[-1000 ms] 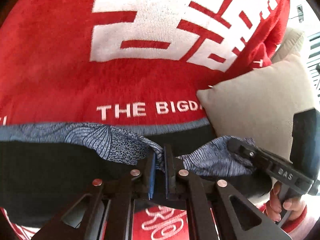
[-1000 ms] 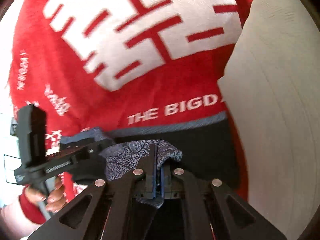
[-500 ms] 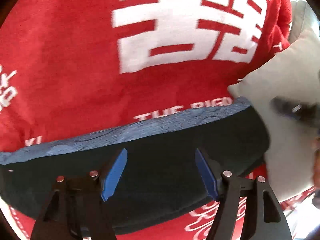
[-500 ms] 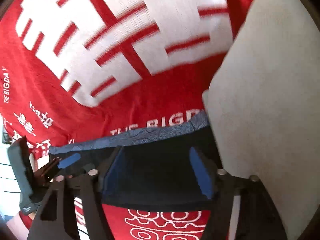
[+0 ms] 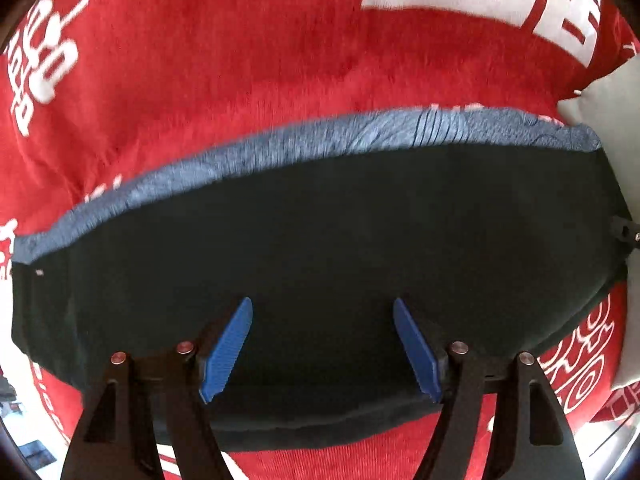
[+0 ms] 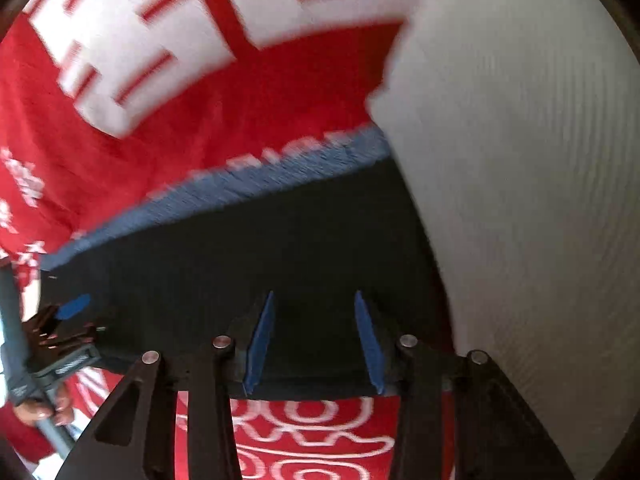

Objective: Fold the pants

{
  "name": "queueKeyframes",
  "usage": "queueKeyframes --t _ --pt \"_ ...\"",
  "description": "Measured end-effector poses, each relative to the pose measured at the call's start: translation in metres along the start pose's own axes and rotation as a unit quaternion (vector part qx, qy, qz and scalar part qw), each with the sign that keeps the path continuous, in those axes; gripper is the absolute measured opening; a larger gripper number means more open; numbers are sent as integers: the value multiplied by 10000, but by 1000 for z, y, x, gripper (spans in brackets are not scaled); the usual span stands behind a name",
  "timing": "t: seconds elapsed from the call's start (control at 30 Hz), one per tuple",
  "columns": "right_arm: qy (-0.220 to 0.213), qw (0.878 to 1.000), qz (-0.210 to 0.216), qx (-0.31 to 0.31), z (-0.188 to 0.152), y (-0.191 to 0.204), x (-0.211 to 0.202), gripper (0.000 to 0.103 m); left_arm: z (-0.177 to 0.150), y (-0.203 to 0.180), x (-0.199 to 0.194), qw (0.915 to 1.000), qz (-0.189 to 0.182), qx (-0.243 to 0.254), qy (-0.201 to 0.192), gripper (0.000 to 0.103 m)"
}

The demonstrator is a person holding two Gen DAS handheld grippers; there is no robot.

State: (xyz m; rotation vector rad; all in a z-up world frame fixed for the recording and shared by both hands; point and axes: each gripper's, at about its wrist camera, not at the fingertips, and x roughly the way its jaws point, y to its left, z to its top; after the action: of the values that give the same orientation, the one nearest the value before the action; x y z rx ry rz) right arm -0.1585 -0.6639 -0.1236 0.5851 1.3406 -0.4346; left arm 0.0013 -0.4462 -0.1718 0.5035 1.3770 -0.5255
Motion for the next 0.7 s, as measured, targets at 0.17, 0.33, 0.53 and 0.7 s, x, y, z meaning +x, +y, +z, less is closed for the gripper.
queueKeyframes --t 0.17,0.33,0.53,0.7 --pt "-41 9999 -18 -138 -20 3 -16 39 -16 10 -7 9998 -25 -178 42 79" --pt "44 9962 757 428 -42 -5 -30 41 -37 28 -31 9989 22 -462 -41 79" --pt "229 9880 1423 554 -67 27 -27 43 -69 73 -54 9950 162 -983 -88 79" --pt "361 9843 1701 289 -89 82 -14 45 -89 116 -68 9898 422 -1347 -208 79"
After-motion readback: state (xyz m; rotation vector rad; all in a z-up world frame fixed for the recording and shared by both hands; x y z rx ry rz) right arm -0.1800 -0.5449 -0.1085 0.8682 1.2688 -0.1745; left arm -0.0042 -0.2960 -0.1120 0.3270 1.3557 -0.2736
